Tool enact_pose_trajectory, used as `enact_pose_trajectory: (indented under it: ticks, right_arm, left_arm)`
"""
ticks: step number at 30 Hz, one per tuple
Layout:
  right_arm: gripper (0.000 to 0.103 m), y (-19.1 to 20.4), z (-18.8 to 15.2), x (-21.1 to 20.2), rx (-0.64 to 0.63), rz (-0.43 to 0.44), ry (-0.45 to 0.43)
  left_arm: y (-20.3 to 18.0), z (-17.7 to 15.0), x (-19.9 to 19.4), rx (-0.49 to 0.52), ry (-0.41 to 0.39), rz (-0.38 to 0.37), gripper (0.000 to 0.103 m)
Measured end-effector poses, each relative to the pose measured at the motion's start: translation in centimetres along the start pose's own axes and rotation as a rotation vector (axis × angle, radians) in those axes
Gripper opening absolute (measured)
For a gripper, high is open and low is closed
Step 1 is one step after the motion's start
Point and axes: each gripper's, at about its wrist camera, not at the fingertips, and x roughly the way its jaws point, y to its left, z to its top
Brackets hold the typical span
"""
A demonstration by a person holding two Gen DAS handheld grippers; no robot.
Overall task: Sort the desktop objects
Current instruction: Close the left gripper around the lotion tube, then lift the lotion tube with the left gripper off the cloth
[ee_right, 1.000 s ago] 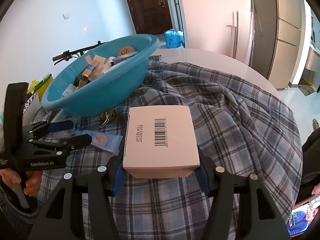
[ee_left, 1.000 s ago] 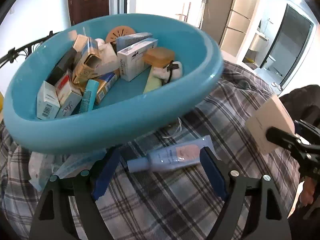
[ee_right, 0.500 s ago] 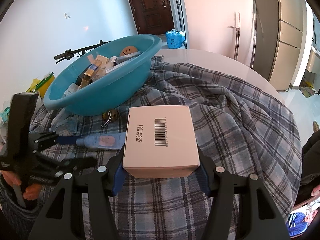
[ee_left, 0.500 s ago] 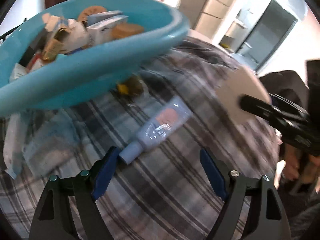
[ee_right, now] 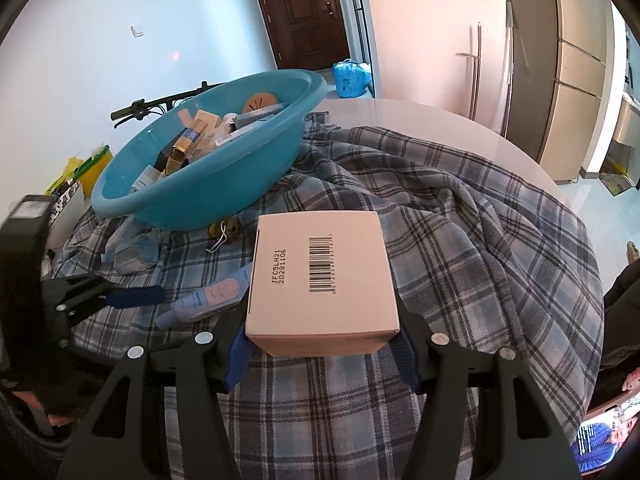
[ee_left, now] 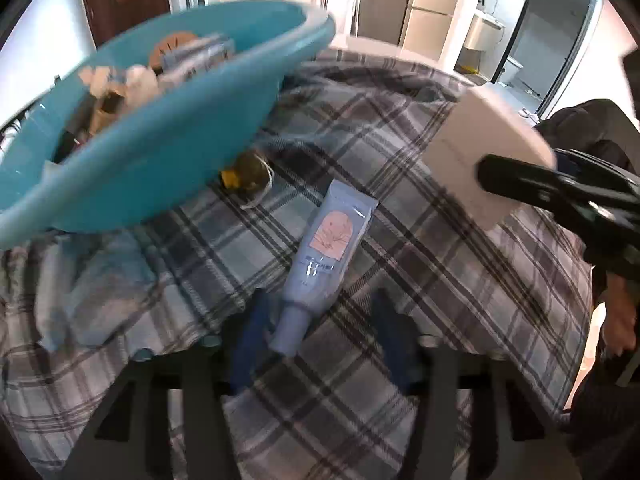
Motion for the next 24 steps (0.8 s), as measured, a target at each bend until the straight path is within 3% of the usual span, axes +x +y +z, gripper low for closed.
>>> enact_pose_trajectory:
  ticks: [3, 6, 11, 17, 24]
  right_arm:
    - [0.058, -0.1, -0.1, -0.1, 0.004, -0.002, -0.002]
    - [0.058, -0.4, -0.1, -0.1, 0.012, -0.009, 0.000]
    - [0.058, -0.8, -0.2, -0.3, 0.021, -0.014, -0.001]
    - [0.058, 0.4, -0.4, -0.1, -0.003, 0.008, 0.005]
    - [0.058, 2.8, -0.6, -0.1, -0.059, 0.037, 0.010]
  left_arm:
    - [0.0, 0.4, 0.3, -0.007, -0.022, 0.029, 0.037]
    - [0.9, 0.2, -0.1, -0.069, -0.036, 0.018, 0.035]
    - [3.2, -2.0, -1.6, -0.232, -0.057, 0.148, 0.035]
    - [5.0, -5.0, -3.9, -0.367, -0.061, 0.134, 0.030]
    - [5.2, -5.2, -3.4, -0.354, -0.052, 0.118, 0.030]
